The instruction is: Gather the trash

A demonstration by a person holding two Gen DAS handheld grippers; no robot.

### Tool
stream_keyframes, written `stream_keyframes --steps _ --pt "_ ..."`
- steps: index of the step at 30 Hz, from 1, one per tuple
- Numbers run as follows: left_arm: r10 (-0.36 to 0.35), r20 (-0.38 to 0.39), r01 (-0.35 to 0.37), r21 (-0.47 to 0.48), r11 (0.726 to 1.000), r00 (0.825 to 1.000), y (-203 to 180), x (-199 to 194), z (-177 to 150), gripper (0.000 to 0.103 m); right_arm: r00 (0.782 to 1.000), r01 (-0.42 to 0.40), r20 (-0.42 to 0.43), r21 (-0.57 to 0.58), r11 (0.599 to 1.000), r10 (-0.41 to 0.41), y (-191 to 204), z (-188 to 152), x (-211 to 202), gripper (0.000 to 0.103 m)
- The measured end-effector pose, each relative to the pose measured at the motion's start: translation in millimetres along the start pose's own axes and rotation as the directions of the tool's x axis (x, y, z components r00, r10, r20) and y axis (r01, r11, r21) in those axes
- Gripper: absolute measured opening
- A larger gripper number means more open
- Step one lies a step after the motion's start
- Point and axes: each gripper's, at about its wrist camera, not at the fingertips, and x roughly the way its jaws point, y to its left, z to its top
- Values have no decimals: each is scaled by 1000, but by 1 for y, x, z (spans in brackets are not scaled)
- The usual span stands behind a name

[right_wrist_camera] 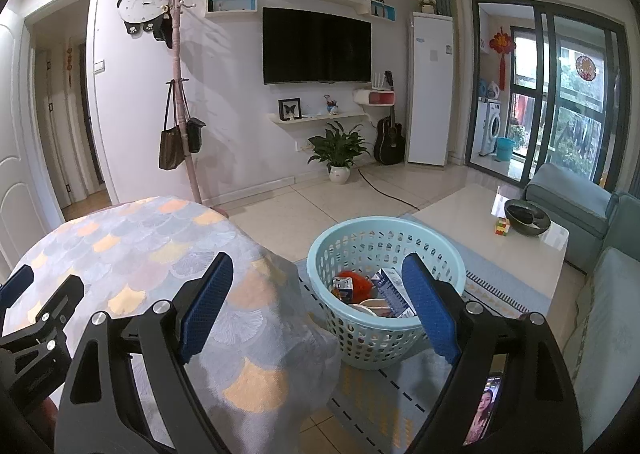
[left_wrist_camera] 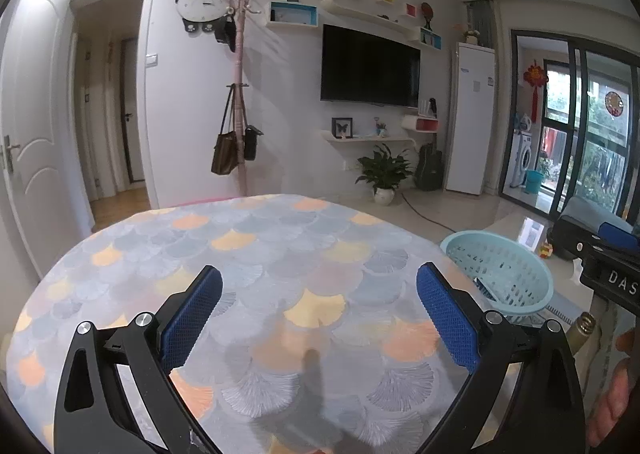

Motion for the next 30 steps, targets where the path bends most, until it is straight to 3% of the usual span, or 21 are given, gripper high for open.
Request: stream_keyframes --steps 22,27,30 --pt "73 12 -74 43 996 997 1 2 4 96 1000 11 11 -4 1000 -11 8 -5 -5 82" --pt "40 -19 -40 28 999 999 5 1 10 96 1000 -13 21 1 1000 13 6 -4 -11 82" --pt "67 -35 -66 31 997 997 4 -3 12 96 999 -9 36 -4 1000 9 7 -1 -16 82"
